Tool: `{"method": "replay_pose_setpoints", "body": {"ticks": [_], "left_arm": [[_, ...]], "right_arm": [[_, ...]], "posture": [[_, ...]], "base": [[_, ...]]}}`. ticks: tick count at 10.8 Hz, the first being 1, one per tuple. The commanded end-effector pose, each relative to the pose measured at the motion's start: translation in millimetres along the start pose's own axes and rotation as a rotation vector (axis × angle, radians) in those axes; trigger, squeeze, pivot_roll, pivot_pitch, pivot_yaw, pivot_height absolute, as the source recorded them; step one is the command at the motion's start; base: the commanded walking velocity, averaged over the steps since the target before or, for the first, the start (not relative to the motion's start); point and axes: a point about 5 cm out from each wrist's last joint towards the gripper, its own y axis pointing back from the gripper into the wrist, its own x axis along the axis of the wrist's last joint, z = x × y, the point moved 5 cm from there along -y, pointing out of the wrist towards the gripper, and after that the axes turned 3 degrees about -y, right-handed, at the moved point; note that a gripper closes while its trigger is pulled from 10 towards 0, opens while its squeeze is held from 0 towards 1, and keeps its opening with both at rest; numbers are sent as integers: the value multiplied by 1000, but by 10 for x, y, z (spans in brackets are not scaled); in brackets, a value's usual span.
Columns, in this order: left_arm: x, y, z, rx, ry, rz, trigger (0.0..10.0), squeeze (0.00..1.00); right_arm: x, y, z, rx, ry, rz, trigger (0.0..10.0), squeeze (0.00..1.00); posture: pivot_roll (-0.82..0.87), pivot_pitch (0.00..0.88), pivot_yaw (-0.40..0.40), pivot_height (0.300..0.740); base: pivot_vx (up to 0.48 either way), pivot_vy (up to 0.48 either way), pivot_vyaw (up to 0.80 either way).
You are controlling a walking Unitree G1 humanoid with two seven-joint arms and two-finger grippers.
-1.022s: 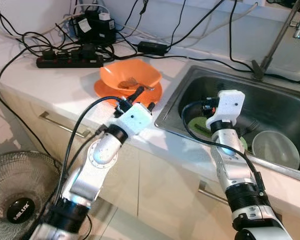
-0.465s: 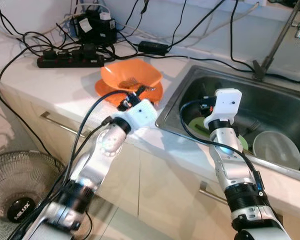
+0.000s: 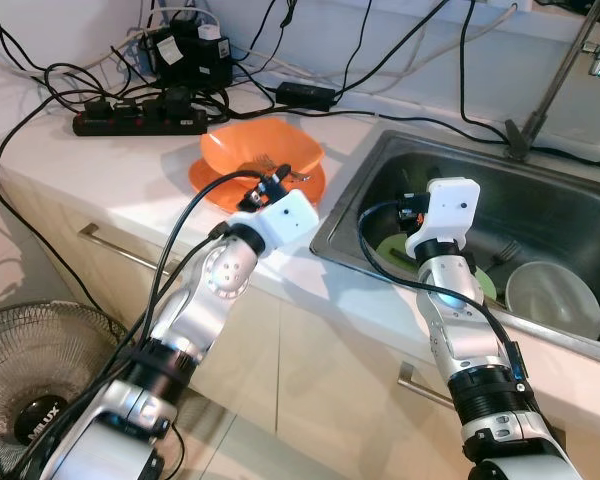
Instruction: Kitchen organization
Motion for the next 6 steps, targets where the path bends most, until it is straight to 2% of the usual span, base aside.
{"method": "replay_pose_setpoints", "body": {"ticks": [1, 3, 4, 5, 6], "left_arm": [[41, -34, 3, -1, -19, 13, 10000, 0], [16, -70, -30, 8, -27, 1, 10000, 0], [12, -79, -35, 10, -29, 0, 8784, 0], [7, -92, -45, 15, -26, -2, 0, 0], [7, -100, -47, 17, -27, -1, 0, 0]], "right_arm": [[31, 5, 14, -8, 8, 11, 10000, 0], [19, 5, 15, -8, 11, 8, 10000, 0], [14, 5, 20, -10, 10, 6, 10000, 0], [3, 9, 26, -13, 10, 2, 10000, 0], [-10, 16, 26, -13, 10, -3, 10000, 0]], "posture": [[197, 0, -28, 740], [196, 0, -26, 740], [198, 0, -27, 740], [198, 0, -27, 740], [197, 0, -28, 740]], "base": [[0, 0, 0], [0, 0, 0], [0, 0, 0], [0, 0, 0], [0, 0, 0]]}}
